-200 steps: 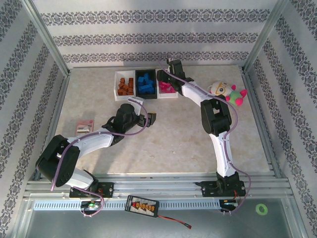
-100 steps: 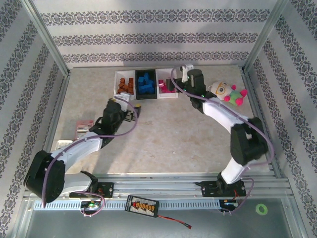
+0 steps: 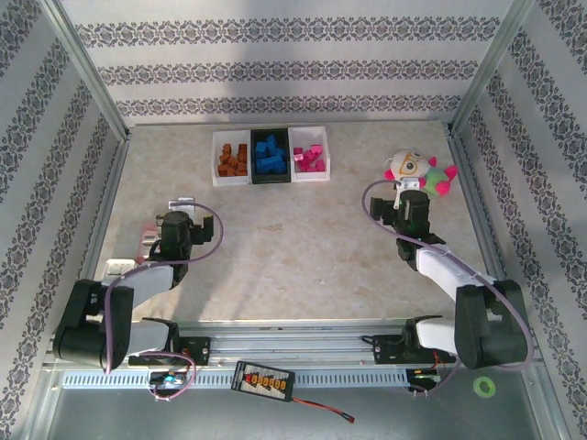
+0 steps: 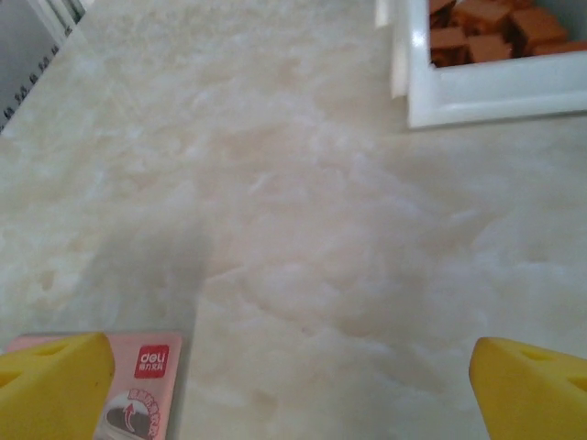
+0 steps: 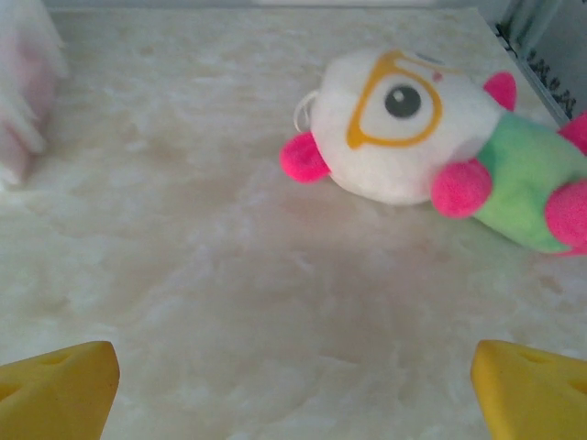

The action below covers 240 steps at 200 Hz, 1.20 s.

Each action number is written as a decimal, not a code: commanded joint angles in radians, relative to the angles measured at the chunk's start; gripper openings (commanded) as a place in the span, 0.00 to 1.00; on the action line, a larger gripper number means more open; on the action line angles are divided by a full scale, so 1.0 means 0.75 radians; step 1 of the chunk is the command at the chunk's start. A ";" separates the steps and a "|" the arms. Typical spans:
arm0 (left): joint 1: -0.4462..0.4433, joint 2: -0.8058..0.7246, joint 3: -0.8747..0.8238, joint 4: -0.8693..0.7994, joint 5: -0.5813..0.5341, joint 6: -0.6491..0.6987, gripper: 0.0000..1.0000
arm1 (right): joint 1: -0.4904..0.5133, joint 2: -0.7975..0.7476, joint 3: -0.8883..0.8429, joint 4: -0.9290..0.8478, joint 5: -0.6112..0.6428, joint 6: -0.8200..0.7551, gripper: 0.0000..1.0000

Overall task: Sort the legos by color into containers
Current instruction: Reset both arms

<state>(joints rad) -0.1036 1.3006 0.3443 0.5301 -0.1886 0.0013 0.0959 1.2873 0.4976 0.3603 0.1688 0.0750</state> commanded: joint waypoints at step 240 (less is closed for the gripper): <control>0.144 0.389 0.050 0.569 0.348 0.021 0.99 | -0.093 0.315 -0.169 0.786 -0.080 -0.042 0.98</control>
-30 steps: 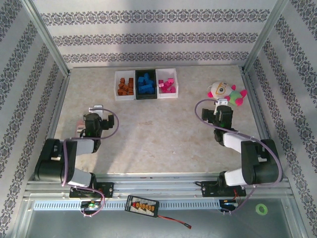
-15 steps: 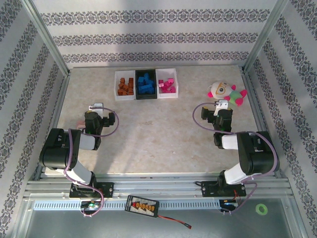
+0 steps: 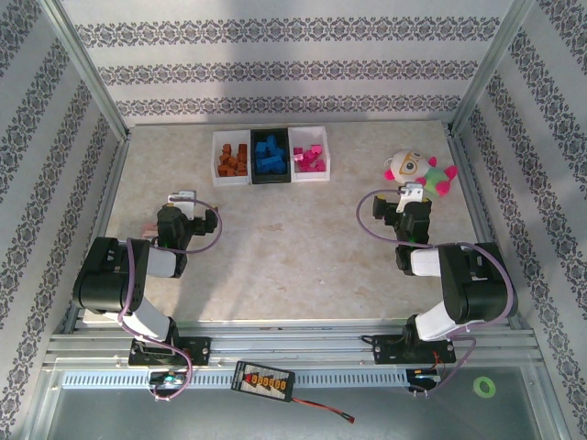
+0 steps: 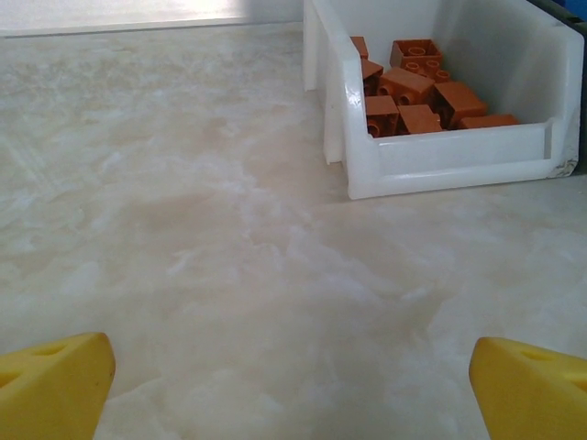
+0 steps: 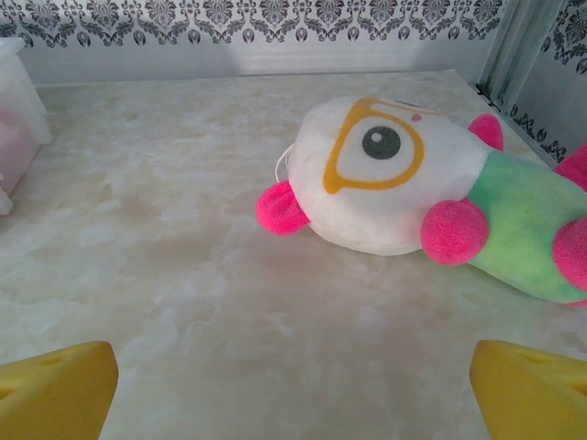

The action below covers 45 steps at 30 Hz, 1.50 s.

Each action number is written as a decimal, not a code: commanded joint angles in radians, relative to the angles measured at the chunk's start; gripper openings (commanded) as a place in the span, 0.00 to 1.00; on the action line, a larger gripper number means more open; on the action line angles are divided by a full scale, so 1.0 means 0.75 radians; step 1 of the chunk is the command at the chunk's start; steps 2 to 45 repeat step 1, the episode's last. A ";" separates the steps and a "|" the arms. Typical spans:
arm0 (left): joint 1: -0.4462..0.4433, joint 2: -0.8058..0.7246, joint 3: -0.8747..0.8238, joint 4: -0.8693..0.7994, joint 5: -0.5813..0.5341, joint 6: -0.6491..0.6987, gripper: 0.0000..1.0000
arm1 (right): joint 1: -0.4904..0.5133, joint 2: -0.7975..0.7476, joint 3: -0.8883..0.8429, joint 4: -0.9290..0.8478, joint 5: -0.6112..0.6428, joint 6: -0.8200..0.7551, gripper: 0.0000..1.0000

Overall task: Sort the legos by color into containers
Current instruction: Reset both arms

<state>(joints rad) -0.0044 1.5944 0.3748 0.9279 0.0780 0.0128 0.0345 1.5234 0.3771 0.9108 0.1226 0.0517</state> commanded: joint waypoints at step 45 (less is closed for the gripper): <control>0.012 -0.003 0.010 0.038 -0.008 0.005 0.99 | -0.011 0.000 -0.008 0.052 -0.018 -0.011 0.98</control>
